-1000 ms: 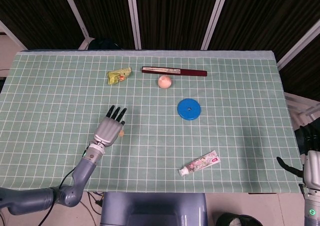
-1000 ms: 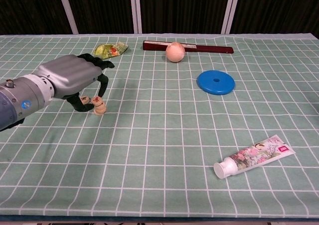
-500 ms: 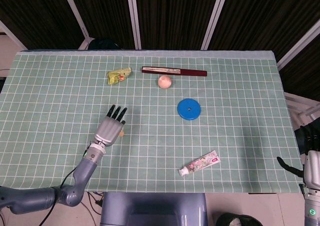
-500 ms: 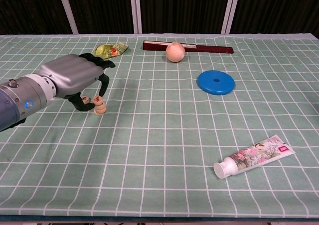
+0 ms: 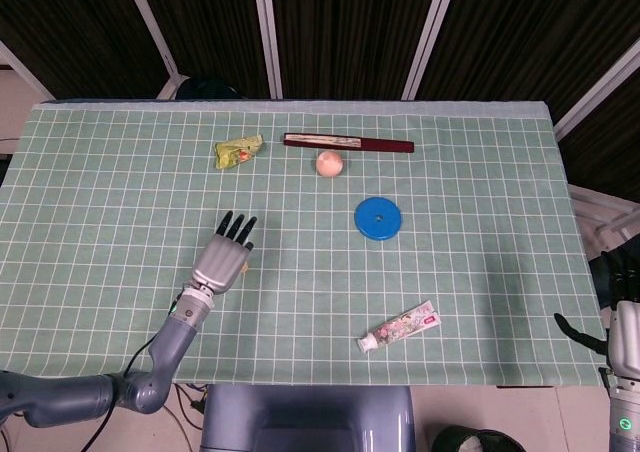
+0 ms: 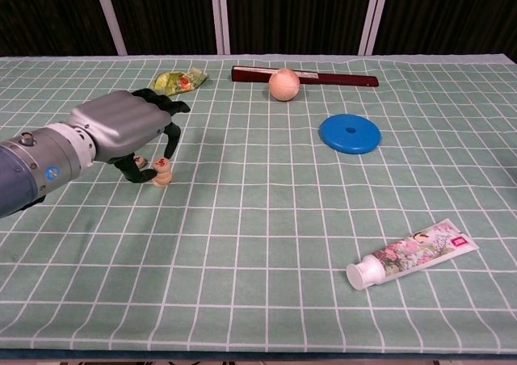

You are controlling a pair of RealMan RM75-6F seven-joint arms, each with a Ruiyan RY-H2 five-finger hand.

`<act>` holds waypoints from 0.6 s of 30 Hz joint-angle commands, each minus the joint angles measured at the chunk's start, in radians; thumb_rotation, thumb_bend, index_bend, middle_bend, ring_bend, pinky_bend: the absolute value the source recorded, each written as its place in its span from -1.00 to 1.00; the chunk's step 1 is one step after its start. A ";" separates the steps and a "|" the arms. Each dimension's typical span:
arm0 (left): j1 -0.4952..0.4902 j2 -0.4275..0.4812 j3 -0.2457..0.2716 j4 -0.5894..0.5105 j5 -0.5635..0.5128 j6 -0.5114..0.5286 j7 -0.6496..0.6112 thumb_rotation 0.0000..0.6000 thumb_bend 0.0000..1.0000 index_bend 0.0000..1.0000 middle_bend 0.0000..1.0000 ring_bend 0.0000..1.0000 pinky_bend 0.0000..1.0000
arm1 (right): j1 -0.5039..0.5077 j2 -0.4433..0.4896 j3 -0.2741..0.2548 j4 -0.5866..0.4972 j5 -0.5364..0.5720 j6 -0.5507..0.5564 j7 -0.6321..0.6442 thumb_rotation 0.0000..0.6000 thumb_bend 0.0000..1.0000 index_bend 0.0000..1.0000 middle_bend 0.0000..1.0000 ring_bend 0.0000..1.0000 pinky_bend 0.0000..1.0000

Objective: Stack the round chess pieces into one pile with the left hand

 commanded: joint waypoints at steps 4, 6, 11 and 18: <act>0.000 0.006 0.002 -0.008 -0.008 -0.001 0.002 1.00 -0.37 -0.13 -0.98 -1.00 -1.00 | 0.000 0.000 0.000 -0.002 0.003 -0.002 -0.001 1.00 -0.53 -0.82 -0.97 -1.00 -1.00; -0.001 0.010 0.002 -0.013 -0.007 0.002 0.001 1.00 -0.37 -0.14 -0.98 -1.00 -1.00 | 0.000 0.000 0.000 -0.001 0.003 -0.002 -0.002 1.00 -0.54 -0.82 -0.97 -1.00 -1.00; 0.003 0.025 0.001 -0.034 0.004 0.025 0.004 1.00 -0.37 -0.16 -0.98 -1.00 -1.00 | 0.000 -0.001 0.001 -0.001 0.003 -0.001 -0.002 1.00 -0.54 -0.82 -0.97 -1.00 -1.00; 0.028 0.074 0.000 -0.053 0.004 0.053 -0.026 1.00 -0.53 -0.23 -0.98 -1.00 -1.00 | -0.001 -0.001 0.001 -0.001 0.002 0.001 -0.002 1.00 -0.54 -0.82 -0.97 -1.00 -1.00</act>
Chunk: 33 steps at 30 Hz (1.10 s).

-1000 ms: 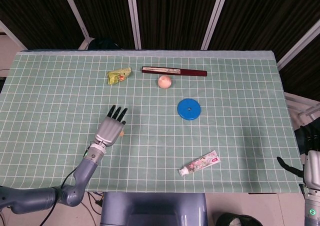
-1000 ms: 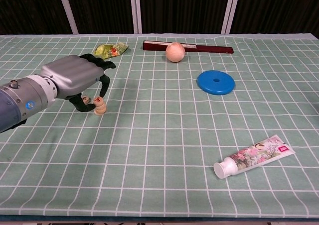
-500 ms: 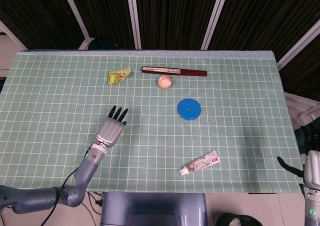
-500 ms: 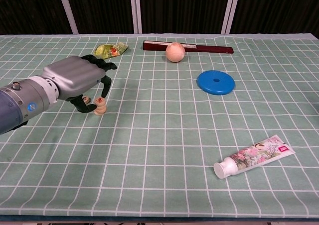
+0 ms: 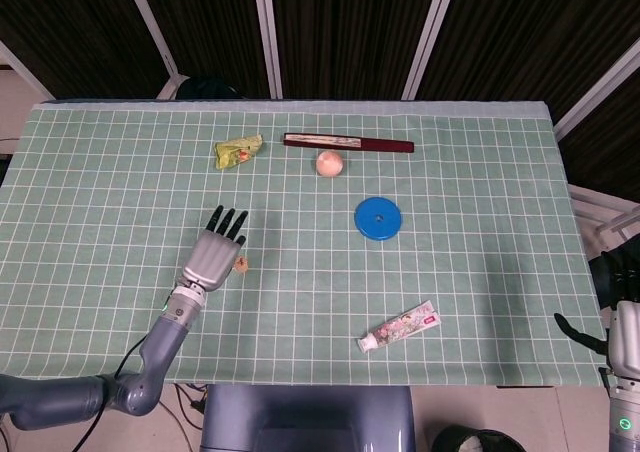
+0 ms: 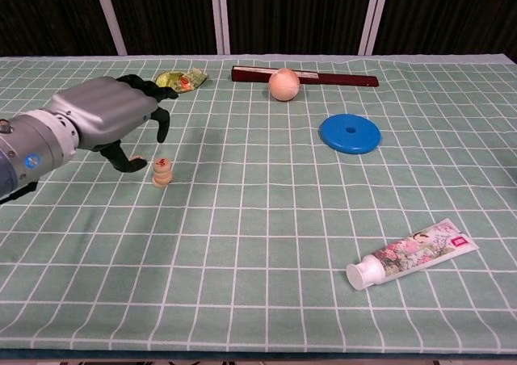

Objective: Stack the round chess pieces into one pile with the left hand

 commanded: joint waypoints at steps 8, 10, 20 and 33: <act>0.031 0.049 -0.012 0.086 -0.029 -0.055 -0.142 1.00 -0.58 -0.24 -0.98 -1.00 -1.00 | 0.000 -0.004 0.000 0.000 0.001 0.002 -0.008 1.00 -0.54 -0.82 -0.97 -1.00 -1.00; 0.031 0.044 -0.014 0.118 -0.036 -0.076 -0.167 1.00 -0.58 -0.24 -0.98 -1.00 -1.00 | 0.000 -0.004 0.001 -0.002 0.002 0.002 -0.009 1.00 -0.54 -0.82 -0.97 -1.00 -1.00; 0.022 -0.005 -0.023 0.252 -0.046 -0.140 -0.239 1.00 -0.55 -0.17 -0.97 -1.00 -1.00 | 0.001 -0.004 0.002 -0.002 0.004 0.001 -0.010 1.00 -0.53 -0.82 -0.97 -1.00 -1.00; -0.002 -0.063 -0.029 0.285 -0.034 -0.151 -0.228 1.00 -0.49 -0.08 -0.95 -1.00 -1.00 | 0.001 -0.004 0.003 -0.001 0.004 0.002 -0.009 1.00 -0.54 -0.82 -0.97 -1.00 -1.00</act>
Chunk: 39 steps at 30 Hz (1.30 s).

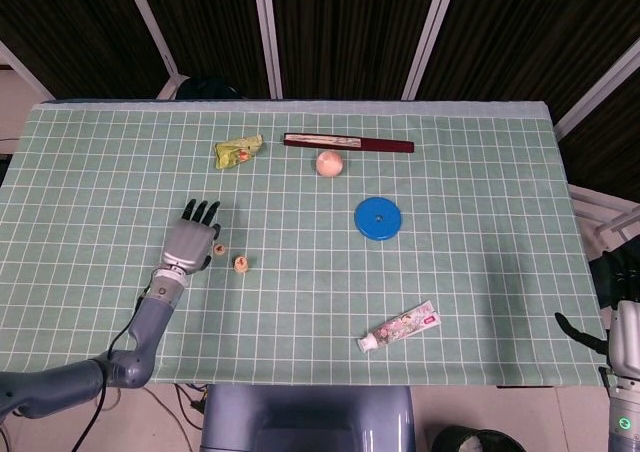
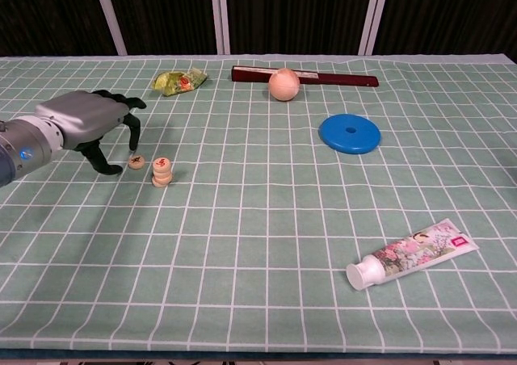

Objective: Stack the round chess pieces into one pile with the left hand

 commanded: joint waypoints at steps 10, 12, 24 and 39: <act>-0.016 -0.032 -0.005 0.010 0.001 0.017 0.050 1.00 -0.46 -0.06 -0.94 -1.00 -1.00 | 0.000 -0.001 0.000 0.001 0.002 -0.001 -0.003 1.00 -0.54 -0.82 -0.97 -1.00 -1.00; -0.018 -0.037 -0.007 0.011 -0.003 0.016 0.058 1.00 -0.45 -0.06 -0.94 -1.00 -1.00 | 0.000 -0.001 0.000 0.001 0.002 -0.001 -0.002 1.00 -0.54 -0.82 -0.97 -1.00 -1.00; -0.030 -0.067 -0.007 0.021 -0.033 0.010 0.105 1.00 -0.44 -0.05 -0.94 -1.00 -1.00 | 0.000 0.000 0.002 -0.001 0.005 -0.002 0.000 1.00 -0.54 -0.82 -0.97 -1.00 -1.00; -0.029 -0.070 -0.008 0.026 -0.064 0.012 0.136 1.00 -0.44 -0.04 -0.94 -1.00 -1.00 | 0.000 -0.001 0.003 0.000 0.008 -0.003 -0.003 1.00 -0.53 -0.82 -0.97 -1.00 -1.00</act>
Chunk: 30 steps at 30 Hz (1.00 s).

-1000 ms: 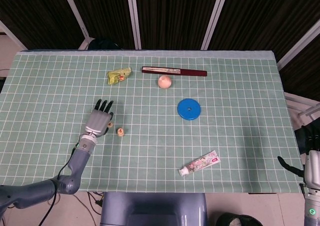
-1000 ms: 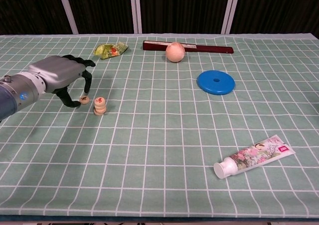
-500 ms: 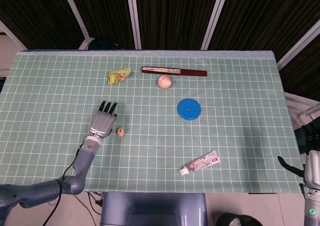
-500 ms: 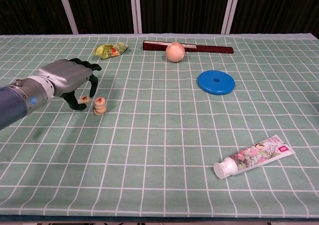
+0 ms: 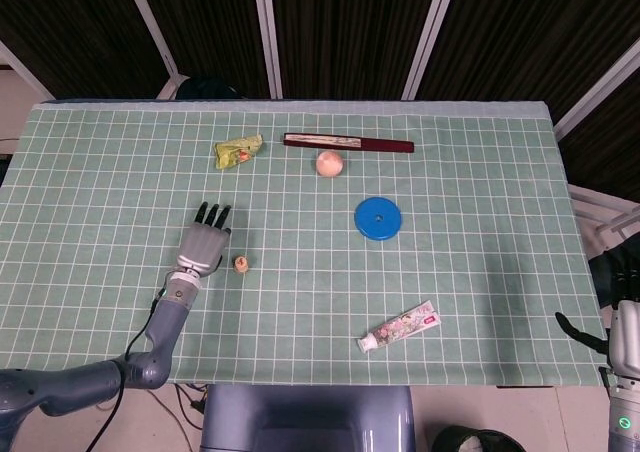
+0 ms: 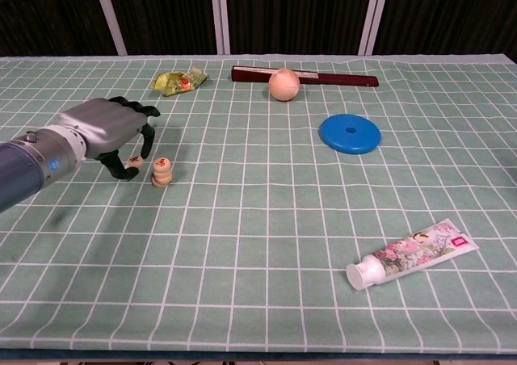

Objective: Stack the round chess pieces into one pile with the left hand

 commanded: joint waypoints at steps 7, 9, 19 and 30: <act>0.001 0.005 0.001 -0.007 -0.004 0.005 0.006 1.00 -0.39 0.01 -0.94 -1.00 -1.00 | 0.000 0.000 0.002 -0.001 0.003 0.000 0.000 1.00 -0.54 -0.82 -0.97 -1.00 -1.00; 0.001 0.010 0.000 -0.016 -0.001 0.011 0.008 1.00 -0.38 0.02 -0.94 -1.00 -1.00 | -0.001 0.000 0.002 -0.002 0.003 0.001 0.001 1.00 -0.54 -0.82 -0.97 -1.00 -1.00; -0.003 0.068 -0.012 -0.140 0.003 0.063 0.056 1.00 -0.38 0.02 -0.94 -1.00 -1.00 | -0.001 0.000 0.003 -0.003 0.004 0.001 0.001 1.00 -0.53 -0.82 -0.97 -1.00 -1.00; -0.019 0.151 -0.019 -0.374 0.011 0.135 0.140 1.00 -0.38 0.02 -0.93 -1.00 -1.00 | 0.000 -0.001 0.003 -0.002 0.003 0.002 0.001 1.00 -0.54 -0.82 -0.97 -1.00 -1.00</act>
